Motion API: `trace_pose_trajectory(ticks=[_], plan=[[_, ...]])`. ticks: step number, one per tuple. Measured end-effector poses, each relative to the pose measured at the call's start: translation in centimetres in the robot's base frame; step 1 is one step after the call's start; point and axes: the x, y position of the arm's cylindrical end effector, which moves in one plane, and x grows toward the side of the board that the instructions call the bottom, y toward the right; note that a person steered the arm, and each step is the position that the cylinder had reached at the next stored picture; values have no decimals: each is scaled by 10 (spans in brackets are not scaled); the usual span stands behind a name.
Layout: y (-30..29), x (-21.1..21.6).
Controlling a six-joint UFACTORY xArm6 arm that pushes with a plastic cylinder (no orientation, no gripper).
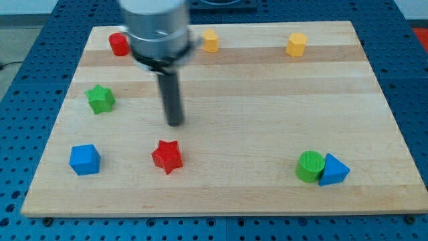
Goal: Arrange a group of blocks in a line
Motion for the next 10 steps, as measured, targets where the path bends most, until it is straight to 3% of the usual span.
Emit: trace_pose_trajectory(ticks=[1, 2, 3, 7, 8, 10], plan=[[-73, 20], [-109, 54], [-76, 84], [157, 98], [180, 107], [67, 166]])
